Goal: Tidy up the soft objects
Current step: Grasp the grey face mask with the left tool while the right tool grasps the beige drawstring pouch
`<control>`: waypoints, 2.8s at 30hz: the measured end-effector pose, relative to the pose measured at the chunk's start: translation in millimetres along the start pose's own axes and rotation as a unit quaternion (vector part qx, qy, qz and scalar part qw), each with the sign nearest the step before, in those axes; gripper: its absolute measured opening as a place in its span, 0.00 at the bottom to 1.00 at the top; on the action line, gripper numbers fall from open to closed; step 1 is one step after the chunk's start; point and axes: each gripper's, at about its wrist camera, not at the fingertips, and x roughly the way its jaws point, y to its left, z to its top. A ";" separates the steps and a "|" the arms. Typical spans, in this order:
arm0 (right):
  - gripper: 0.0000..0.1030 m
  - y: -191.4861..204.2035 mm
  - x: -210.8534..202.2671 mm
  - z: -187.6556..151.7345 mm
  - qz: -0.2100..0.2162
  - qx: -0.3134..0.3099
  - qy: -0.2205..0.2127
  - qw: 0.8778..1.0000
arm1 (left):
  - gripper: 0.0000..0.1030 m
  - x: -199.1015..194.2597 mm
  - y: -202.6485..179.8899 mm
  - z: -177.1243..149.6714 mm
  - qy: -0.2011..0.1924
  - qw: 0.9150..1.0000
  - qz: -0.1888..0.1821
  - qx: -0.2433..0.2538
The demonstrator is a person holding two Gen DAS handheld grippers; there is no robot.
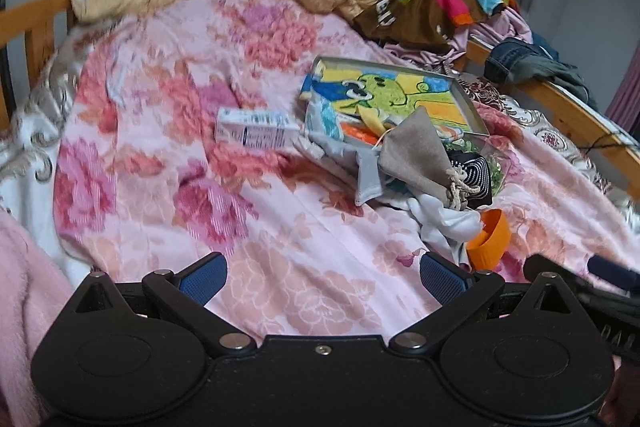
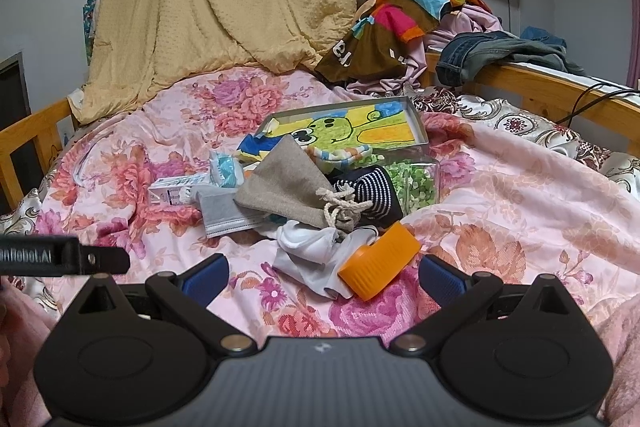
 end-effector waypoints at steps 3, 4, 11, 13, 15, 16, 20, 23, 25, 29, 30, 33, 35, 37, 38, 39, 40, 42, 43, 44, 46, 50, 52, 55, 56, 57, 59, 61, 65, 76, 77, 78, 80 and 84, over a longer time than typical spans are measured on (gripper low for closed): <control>1.00 -4.3 2.7 3.5 0.012 0.012 0.009 1.000 | 0.99 7.6 4.9 10.3 0.019 1.000 -0.015 -0.008; 1.00 -5.8 4.2 4.5 0.020 0.018 0.012 1.000 | 0.99 12.6 6.8 15.4 0.031 0.999 -0.026 -0.004; 1.00 -11.2 24.1 14.5 0.058 0.017 0.042 0.997 | 0.99 48.2 11.7 52.9 0.066 0.996 -0.033 0.055; 1.00 -10.9 32.8 19.5 0.063 0.000 0.046 0.997 | 0.99 58.9 7.6 62.1 0.073 0.994 -0.044 0.075; 1.00 -10.1 42.9 25.7 0.068 -0.025 0.048 0.996 | 0.99 69.3 3.1 68.8 0.074 0.991 -0.058 0.094; 1.00 -9.5 48.7 28.8 0.068 -0.041 0.046 0.996 | 0.99 74.5 0.9 71.4 0.076 0.990 -0.064 0.102; 1.00 -7.7 73.2 38.2 0.057 -0.105 0.031 0.992 | 0.99 98.0 -8.8 75.6 0.078 0.984 -0.077 0.137; 1.00 -5.6 97.4 44.6 0.056 -0.140 0.034 0.988 | 0.99 114.4 -15.6 75.8 0.078 0.982 -0.076 0.157; 1.00 -3.5 113.6 48.1 0.057 -0.166 0.034 0.984 | 0.99 123.8 -17.3 78.1 0.083 0.981 -0.076 0.159; 1.00 2.2 136.1 52.5 0.049 -0.211 0.018 0.976 | 0.99 128.8 -14.9 81.0 0.071 0.983 -0.082 0.150; 1.00 5.1 141.0 53.0 0.051 -0.223 0.009 0.973 | 0.99 129.5 -14.8 81.5 0.069 0.983 -0.081 0.149; 1.00 16.1 153.2 50.9 0.060 -0.266 -0.013 0.962 | 0.99 133.4 -14.1 83.1 0.066 0.984 -0.079 0.143; 1.00 22.3 160.7 48.3 0.064 -0.283 -0.019 0.957 | 0.99 136.7 -12.7 84.1 0.067 0.986 -0.078 0.134; 1.00 24.6 167.1 44.8 0.063 -0.282 -0.019 0.957 | 0.99 139.3 -9.9 84.6 0.066 0.987 -0.077 0.121; 1.00 23.6 170.0 43.7 0.064 -0.282 -0.017 0.957 | 0.99 139.8 -8.3 84.0 0.063 0.989 -0.076 0.114; 1.00 23.5 172.6 42.7 0.062 -0.283 -0.017 0.957 | 0.99 139.7 -6.7 82.9 0.060 0.989 -0.074 0.109; 0.99 22.3 174.6 42.2 0.060 -0.281 -0.016 0.958 | 0.99 139.7 -7.0 81.9 0.056 0.990 -0.072 0.111; 0.96 20.9 179.4 42.1 0.067 -0.273 -0.008 0.960 | 0.99 139.0 -11.0 80.0 0.047 0.988 -0.066 0.132; 0.95 18.5 180.1 41.1 0.071 -0.272 -0.005 0.960 | 0.99 137.8 -14.0 78.8 0.039 0.986 -0.064 0.148; 0.94 19.0 182.4 40.5 0.073 -0.274 -0.004 0.959 | 0.99 136.6 -18.4 77.1 0.031 0.983 -0.059 0.169; 0.90 21.0 186.2 39.3 0.073 -0.284 -0.007 0.956 | 0.99 135.8 -25.5 73.3 0.018 0.977 -0.052 0.207; 0.88 23.7 189.5 39.2 0.079 -0.302 -0.013 0.950 | 0.96 137.7 -29.0 69.2 0.022 0.971 -0.059 0.231; 0.87 24.9 190.6 39.7 0.083 -0.311 -0.015 0.947 | 0.96 137.2 -27.3 69.1 0.018 0.971 -0.062 0.232; 0.86 22.9 194.2 43.0 0.098 -0.312 -0.007 0.945 | 0.95 135.5 -28.8 69.2 0.003 0.967 -0.056 0.247; 0.86 22.0 196.1 44.0 0.102 -0.312 -0.004 0.945 | 0.95 135.1 -29.8 68.3 -0.003 0.965 -0.057 0.255; 0.86 21.3 198.6 45.3 0.107 -0.313 -0.001 0.944 | 0.95 135.3 -31.8 67.3 -0.009 0.962 -0.055 0.268; 0.86 20.4 201.8 47.1 0.113 -0.313 0.001 0.943 | 0.95 138.0 -37.0 65.5 -0.018 0.952 -0.050 0.301; 0.83 19.5 204.7 47.4 0.119 -0.316 0.004 0.941 | 0.95 140.8 -43.0 63.0 -0.032 0.939 -0.051 0.339; 0.77 19.6 206.6 44.5 0.120 -0.318 0.009 0.940 | 0.95 150.5 -49.3 62.4 -0.027 0.922 -0.066 0.380; 0.57 10.3 206.1 54.1 0.138 -0.259 0.023 0.956 | 0.70 158.2 -43.3 67.1 -0.001 0.929 -0.081 0.361; 0.56 8.6 206.5 55.1 0.139 -0.253 0.024 0.957 | 0.68 158.1 -42.6 67.7 0.001 0.931 -0.083 0.356; 0.55 7.6 206.7 55.3 0.138 -0.249 0.025 0.958 | 0.62 158.1 -41.7 68.8 0.004 0.933 -0.086 0.350; 0.55 6.6 207.5 55.0 0.136 -0.245 0.029 0.959 | 0.53 158.0 -40.4 70.2 0.008 0.936 -0.090 0.340; 0.57 9.2 208.4 52.8 0.129 -0.246 0.034 0.960 | 0.46 162.4 -37.0 72.6 0.024 0.943 -0.093 0.319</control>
